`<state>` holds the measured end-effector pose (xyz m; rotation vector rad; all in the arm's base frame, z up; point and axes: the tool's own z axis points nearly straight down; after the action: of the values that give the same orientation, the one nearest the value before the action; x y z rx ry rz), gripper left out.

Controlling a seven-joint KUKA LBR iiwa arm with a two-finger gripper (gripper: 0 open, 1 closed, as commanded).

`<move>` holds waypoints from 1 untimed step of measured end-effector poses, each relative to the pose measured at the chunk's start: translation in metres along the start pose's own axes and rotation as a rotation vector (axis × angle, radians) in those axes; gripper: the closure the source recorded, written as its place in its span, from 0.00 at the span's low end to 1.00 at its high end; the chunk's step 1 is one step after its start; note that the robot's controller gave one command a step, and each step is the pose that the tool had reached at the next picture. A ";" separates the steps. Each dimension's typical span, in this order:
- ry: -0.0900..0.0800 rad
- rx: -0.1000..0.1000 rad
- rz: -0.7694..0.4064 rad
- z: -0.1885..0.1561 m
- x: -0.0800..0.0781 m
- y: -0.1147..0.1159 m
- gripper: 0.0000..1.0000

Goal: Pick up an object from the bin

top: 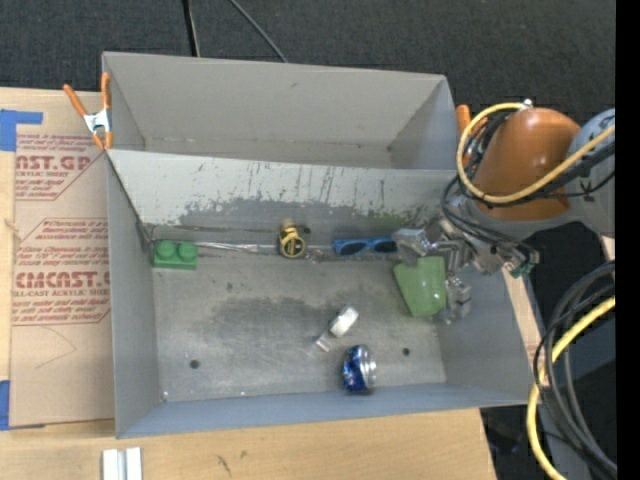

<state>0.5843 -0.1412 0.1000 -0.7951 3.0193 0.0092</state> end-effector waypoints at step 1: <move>0.001 0.001 -0.001 -0.003 0.000 0.000 1.00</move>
Offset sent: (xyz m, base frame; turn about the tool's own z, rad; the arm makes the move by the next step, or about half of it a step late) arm 0.0000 0.0000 0.0000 0.0000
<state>0.5847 -0.1411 0.1031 -0.7966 3.0198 0.0077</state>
